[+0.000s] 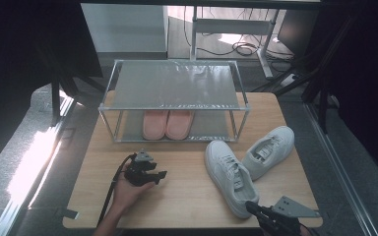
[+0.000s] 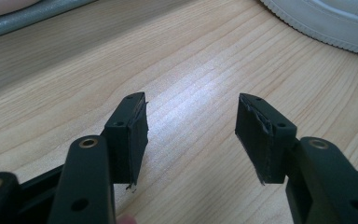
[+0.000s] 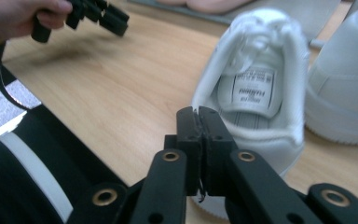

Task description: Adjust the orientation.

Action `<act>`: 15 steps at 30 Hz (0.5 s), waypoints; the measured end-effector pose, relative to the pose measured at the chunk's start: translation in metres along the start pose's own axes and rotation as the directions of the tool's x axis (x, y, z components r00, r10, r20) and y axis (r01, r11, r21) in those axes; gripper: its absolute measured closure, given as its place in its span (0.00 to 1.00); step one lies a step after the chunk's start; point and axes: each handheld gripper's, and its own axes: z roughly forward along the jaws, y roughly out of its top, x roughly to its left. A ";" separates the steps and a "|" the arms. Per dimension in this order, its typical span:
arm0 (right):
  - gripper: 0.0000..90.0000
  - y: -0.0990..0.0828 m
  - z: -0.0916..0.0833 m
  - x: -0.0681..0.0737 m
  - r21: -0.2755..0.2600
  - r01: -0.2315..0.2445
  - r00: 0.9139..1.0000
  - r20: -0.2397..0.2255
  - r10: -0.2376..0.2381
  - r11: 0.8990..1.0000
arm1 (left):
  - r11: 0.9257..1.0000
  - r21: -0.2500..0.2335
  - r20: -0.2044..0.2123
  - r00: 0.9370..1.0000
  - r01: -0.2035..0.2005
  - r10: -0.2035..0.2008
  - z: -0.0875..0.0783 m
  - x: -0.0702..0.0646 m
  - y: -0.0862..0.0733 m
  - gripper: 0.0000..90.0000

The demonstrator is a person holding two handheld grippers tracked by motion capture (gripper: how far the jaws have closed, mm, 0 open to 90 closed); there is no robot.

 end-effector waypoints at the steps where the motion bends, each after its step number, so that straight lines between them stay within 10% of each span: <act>1: 0.94 0.002 -0.002 -0.001 -0.007 0.001 1.000 0.003 -0.001 1.000 | 1.000 0.000 0.000 1.000 -0.001 0.001 0.000 0.000 0.000 0.50; 15: 0.78 0.038 -0.001 -0.043 -0.035 -0.001 0.996 0.094 0.005 0.999 | 1.000 0.001 0.000 1.000 -0.001 0.001 0.001 0.000 0.000 0.50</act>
